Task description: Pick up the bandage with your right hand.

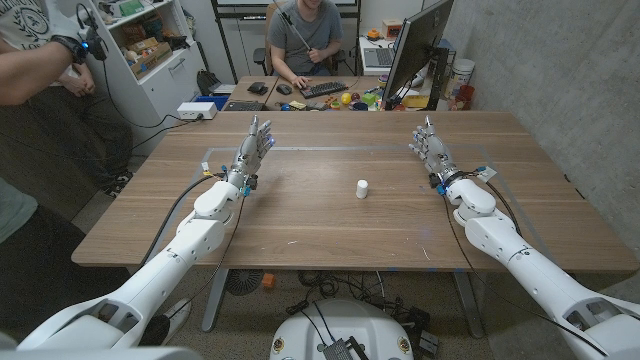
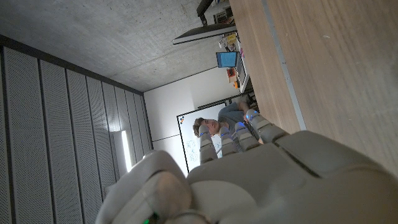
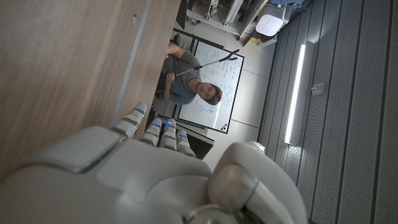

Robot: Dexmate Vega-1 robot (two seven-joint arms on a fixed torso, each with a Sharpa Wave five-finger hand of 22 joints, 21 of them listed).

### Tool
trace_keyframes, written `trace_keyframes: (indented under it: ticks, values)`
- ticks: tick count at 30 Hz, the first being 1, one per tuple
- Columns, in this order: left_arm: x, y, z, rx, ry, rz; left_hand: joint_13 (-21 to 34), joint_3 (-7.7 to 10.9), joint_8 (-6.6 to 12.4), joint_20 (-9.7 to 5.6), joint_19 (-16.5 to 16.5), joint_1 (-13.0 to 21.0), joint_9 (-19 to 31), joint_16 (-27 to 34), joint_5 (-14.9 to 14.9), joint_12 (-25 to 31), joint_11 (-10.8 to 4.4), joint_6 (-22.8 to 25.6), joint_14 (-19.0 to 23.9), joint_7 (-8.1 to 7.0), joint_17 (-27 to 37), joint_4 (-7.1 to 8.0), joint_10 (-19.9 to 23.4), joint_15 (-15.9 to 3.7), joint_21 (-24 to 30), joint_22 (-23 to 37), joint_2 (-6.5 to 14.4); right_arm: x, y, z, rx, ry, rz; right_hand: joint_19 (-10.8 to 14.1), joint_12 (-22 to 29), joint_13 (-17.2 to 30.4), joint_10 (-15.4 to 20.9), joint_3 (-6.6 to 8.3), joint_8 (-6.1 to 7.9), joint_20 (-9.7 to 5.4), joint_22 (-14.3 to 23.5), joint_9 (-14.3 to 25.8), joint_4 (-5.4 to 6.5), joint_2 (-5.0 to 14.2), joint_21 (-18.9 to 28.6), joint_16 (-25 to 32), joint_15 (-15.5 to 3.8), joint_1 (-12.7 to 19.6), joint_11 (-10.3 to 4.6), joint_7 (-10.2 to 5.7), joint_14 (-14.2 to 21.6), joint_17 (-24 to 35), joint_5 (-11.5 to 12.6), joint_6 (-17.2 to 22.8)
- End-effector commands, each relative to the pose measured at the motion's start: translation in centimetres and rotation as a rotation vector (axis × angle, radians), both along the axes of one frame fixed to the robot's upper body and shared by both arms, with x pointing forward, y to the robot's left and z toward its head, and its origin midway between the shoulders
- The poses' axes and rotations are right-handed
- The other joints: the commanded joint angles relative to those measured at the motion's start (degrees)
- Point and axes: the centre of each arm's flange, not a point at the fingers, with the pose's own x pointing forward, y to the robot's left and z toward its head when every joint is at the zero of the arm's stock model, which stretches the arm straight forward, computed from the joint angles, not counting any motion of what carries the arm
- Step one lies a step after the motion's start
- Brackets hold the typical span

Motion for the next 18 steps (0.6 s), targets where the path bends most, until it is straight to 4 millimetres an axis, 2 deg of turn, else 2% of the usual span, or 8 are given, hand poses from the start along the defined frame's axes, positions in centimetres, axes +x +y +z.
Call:
trace_keyframes:
  ticks: [1, 8, 12, 18]
  values:
    - [0.0, 0.1, -0.2, -0.003, 0.008, 0.003, 0.1, -0.56, 0.39, 0.07, 0.62, 0.61, 0.22, 0.23, 0.33, 0.41, -0.51, 0.1, -0.39, -0.39, 0.28, -0.08, -0.09, -4.2, 0.29, 0.21, 0.03, 0.0, -0.2, 0.0, -0.001, 0.009, -0.001, 0.47, 0.32, 0.27, -0.01, -0.3, 0.3, -0.13, 0.19, 0.11, -0.05, 0.1, 0.41, 0.27, 0.08, 0.58, 0.49, 0.07, -0.43, 0.07, 0.24, -0.55]
    - [0.0, 0.1, -0.2, -0.004, 0.008, 0.002, 0.11, -0.53, 0.35, 0.14, 0.59, 0.63, 0.23, 0.23, 0.31, 0.42, -0.51, 0.01, -0.39, -0.27, 0.29, -0.09, -0.08, -4.16, 0.28, 0.21, 0.01, -0.1, 0.0, -0.1, -0.01, 0.006, 0.002, 0.33, 0.3, 0.27, -0.04, -0.23, 0.28, -0.09, 0.19, 0.11, -0.08, 0.15, 0.36, 0.27, 0.17, 0.67, 0.35, 0.02, -0.43, 0.07, 0.22, -0.6]
    - [0.0, 0.1, -0.2, -0.002, 0.01, -0.001, 0.11, -0.52, 0.35, 0.11, 0.59, 0.64, 0.23, 0.22, 0.31, 0.42, -0.48, 0.01, -0.42, -0.29, 0.29, -0.09, -0.07, -4.2, 0.28, 0.21, -0.01, -1.0, 0.1, 0.5, -0.062, 0.005, -0.026, 0.59, 0.42, 0.29, 0.23, -0.1, 0.26, 0.26, 0.2, 0.11, -0.22, 0.17, 0.47, 0.55, -0.07, 0.96, 0.33, -0.02, 0.29, 0.07, 0.2, -0.68]
    - [0.1, 0.0, -0.3, 0.001, 0.013, -0.007, 0.11, -0.5, 0.34, 0.1, 0.6, 0.65, 0.23, 0.23, 0.29, 0.42, -0.42, 0.01, -0.41, -0.3, 0.29, -0.1, -0.07, -4.23, 0.28, 0.21, -0.03, -2.6, 0.6, 1.3, -0.148, -0.016, -0.05, 1.09, 0.87, 0.35, 1.41, 0.16, 0.41, 0.57, 0.2, 0.11, -0.63, 0.12, 0.64, 0.65, -0.3, 1.71, 1.37, 0.17, 0.69, 0.08, 0.15, -0.4]
